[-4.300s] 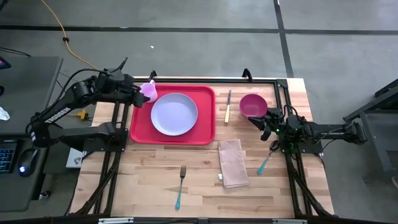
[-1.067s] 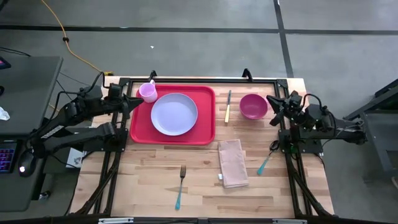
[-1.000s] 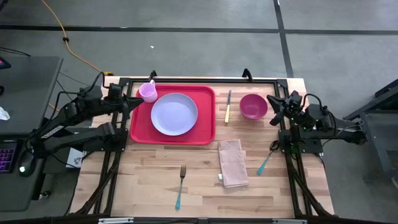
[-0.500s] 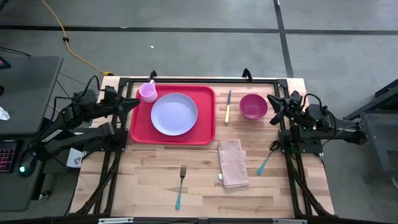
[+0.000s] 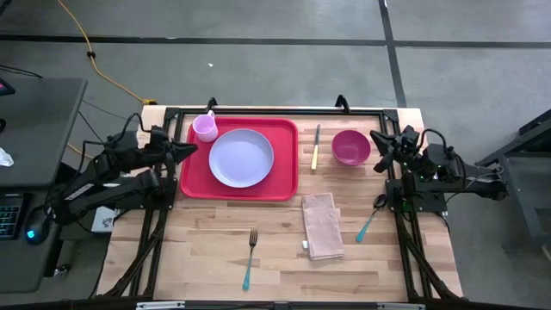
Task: Set up tray
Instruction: Put the pink bowl on the purple plate
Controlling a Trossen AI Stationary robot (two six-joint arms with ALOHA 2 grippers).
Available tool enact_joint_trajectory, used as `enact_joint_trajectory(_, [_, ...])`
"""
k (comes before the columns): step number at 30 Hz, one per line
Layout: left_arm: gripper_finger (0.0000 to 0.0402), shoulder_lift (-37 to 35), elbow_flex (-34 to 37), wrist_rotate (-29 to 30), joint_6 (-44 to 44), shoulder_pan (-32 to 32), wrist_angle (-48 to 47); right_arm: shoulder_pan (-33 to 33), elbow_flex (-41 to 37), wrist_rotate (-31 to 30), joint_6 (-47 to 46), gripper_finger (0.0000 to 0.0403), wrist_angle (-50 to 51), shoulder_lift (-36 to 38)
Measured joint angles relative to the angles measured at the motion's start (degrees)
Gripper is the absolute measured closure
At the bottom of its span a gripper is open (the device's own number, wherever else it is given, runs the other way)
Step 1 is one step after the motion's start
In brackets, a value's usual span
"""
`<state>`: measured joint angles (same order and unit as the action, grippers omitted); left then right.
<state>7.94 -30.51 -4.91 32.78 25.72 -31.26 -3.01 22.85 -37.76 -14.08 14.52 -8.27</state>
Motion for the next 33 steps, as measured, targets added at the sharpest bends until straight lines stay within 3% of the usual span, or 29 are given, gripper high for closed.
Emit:
enact_joint_trajectory(20, [0.0307,-0.02,3.03,-3.78,-4.24,0.01,1.65,-0.02,0.20,-0.92,1.77,0.0402,-2.60,-0.01])
enact_joint_trajectory(33, [0.0307,-0.91,4.87,-3.69,-5.28,0.00,1.48,-0.02,12.16,-1.81,8.14,0.0402,3.04,-5.87])
